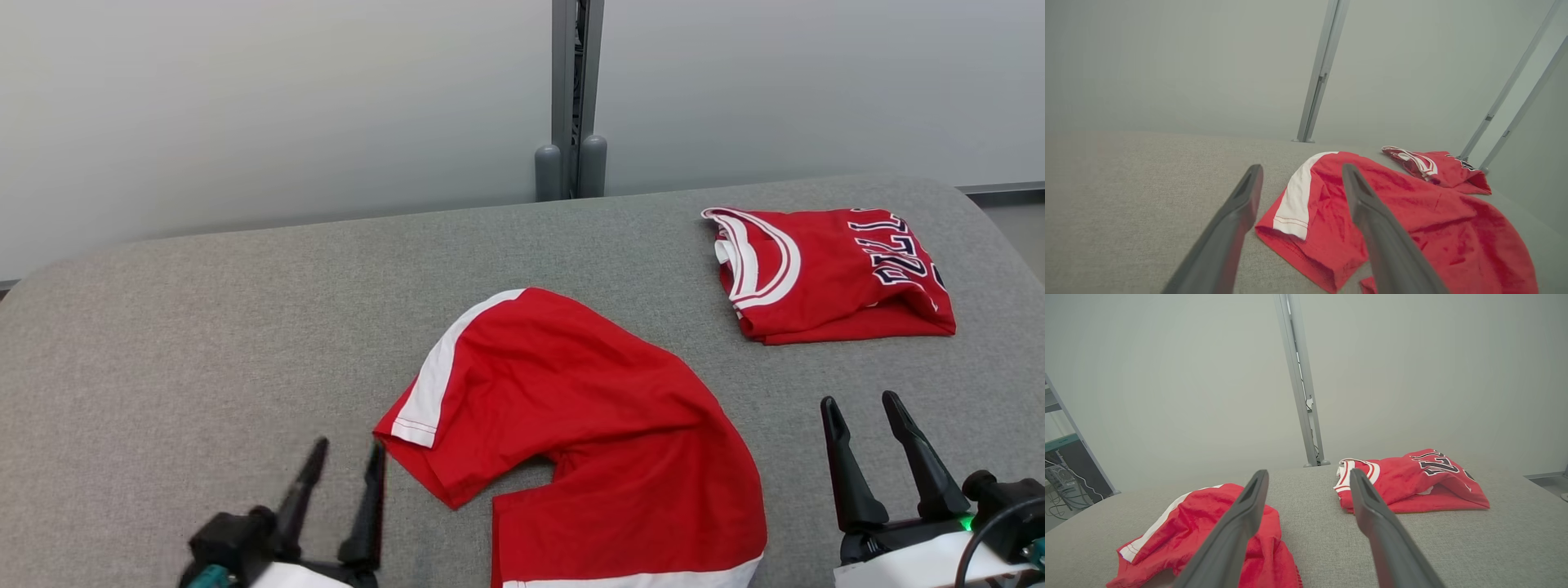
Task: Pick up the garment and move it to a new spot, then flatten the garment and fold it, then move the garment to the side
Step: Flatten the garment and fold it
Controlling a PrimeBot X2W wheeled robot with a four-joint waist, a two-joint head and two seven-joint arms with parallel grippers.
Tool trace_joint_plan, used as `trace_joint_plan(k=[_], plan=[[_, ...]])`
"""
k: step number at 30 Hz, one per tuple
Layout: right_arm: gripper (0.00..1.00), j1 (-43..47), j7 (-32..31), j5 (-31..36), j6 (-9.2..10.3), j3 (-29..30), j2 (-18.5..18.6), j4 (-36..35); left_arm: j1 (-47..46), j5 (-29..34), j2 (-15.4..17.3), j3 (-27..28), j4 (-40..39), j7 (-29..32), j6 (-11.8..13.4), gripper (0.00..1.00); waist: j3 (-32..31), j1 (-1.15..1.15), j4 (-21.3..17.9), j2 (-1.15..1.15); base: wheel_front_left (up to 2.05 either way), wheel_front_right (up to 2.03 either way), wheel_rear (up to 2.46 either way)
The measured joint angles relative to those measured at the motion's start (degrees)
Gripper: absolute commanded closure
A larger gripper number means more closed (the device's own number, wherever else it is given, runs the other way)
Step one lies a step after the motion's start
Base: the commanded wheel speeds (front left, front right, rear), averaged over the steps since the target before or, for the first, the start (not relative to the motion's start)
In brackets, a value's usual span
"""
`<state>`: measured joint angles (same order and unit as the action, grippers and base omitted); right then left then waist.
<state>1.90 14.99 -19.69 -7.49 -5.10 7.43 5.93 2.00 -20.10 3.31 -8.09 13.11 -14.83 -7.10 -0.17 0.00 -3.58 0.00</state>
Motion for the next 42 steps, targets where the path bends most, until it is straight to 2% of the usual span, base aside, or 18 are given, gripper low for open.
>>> trace_joint_plan(k=[3, 6, 14, 19, 23, 27, 28, 29, 30, 31, 35, 37, 39, 42], plan=[[0.0, 0.01, 0.0, 0.0, 0.0, 0.08, -0.01, 0.0, 0.16, -1.43, 0.03, -2.61, 2.18, 2.67, -0.14, 0.0, 0.05, 0.0, -0.05, 0.0, 0.0, 0.0, 0.0], [0.0, 0.01, 0.0, 0.0, 0.0, 0.33, 0.05, -0.03, 0.2, -4.8, 0.32, -7.9, 3.8, 8.86, -0.16, 0.0, 0.14, 0.0, -0.1, 0.0, 0.0, 0.0, 0.0], [0.0, -0.02, 0.0, 0.02, 0.0, 0.82, 0.11, -0.2, 0.35, -17.19, 3.49, -17.61, 0.03, 25.37, -0.32, 0.0, 0.38, 0.0, -0.5, 0.0, 0.0, 0.0, 0.0], [0.0, -0.24, 0.0, 0.02, 0.0, 0.93, 0.07, -0.32, 1.4, -22.85, 4.67, -19.24, -1.92, 34.0, -0.3, 0.0, 0.78, 0.0, -1.17, 0.0, 0.0, 0.0, 0.0], [0.0, -1.22, 0.0, 0.05, 0.0, 0.65, -0.15, -0.38, 1.04, -23.58, 5.38, -19.31, -0.49, 37.28, 0.64, 0.0, 1.6, 0.0, -1.82, 0.0, 0.0, 0.0, 0.0], [0.0, -1.48, 0.0, 0.08, 0.0, 0.57, -0.29, -0.51, -0.79, -25.35, 4.32, -20.37, -0.04, 38.1, 0.49, 0.0, 2.47, 0.0, -2.36, 0.0, 0.0, 0.0, 0.0], [0.0, -1.62, 0.0, 0.1, 0.0, 0.54, -0.32, -0.49, -1.18, -25.44, 4.15, -20.78, -0.05, 38.07, 0.32, 0.07, 2.66, 0.0, -2.46, 0.0, 0.0, 0.0, 0.0], [0.0, -1.75, 0.0, 0.12, 0.0, 0.52, -0.34, -0.51, -1.53, -25.55, 3.86, -20.87, -0.08, 37.75, 0.16, 0.51, 2.82, 0.0, -2.56, 0.0, 0.0, 0.0, 0.0], [0.0, -1.9, 0.0, 0.18, 0.0, 0.49, -0.37, -0.49, -1.97, -25.87, 3.79, -21.02, 0.03, 37.47, 0.1, 0.8, 2.99, 0.0, -2.64, 0.0, 0.0, 0.0, 0.0], [0.0, -2.03, 0.0, 0.18, 0.0, 0.47, -0.41, -0.48, -2.43, -26.01, 3.86, -21.23, 0.3, 37.49, 0.09, 1.0, 3.11, 0.0, -2.71, 0.0, 0.0, 0.0, 0.0], [0.0, -2.35, 0.0, 0.23, 0.0, 0.36, -0.56, -0.23, -3.44, -26.03, 4.86, -21.31, 0.91, 35.65, 0.02, 1.0, 2.88, 0.0, -2.78, 0.0, 0.0, 0.0, 0.0], [0.0, -2.33, 0.0, 0.29, 0.0, 0.42, -0.62, -0.19, -3.77, -26.05, 5.65, -19.3, 0.33, 33.32, 0.05, 1.0, 2.65, 0.0, -2.71, 0.0, 0.0, 0.0, 0.0], [0.0, -1.96, 0.0, 0.34, 0.0, 0.68, -0.57, -0.23, -4.54, -25.62, 8.38, -15.17, -1.14, 29.88, 1.82, 1.0, 2.33, 0.0, -2.33, 0.0, 0.0, 0.0, 0.0], [0.0, -1.64, 0.0, 0.34, 0.0, 0.73, -0.51, -0.21, -4.75, -25.26, 11.26, -11.41, -1.88, 28.05, 3.75, 1.0, 2.16, 0.0, -1.85, 0.0, 0.0, 0.0, 0.0]])
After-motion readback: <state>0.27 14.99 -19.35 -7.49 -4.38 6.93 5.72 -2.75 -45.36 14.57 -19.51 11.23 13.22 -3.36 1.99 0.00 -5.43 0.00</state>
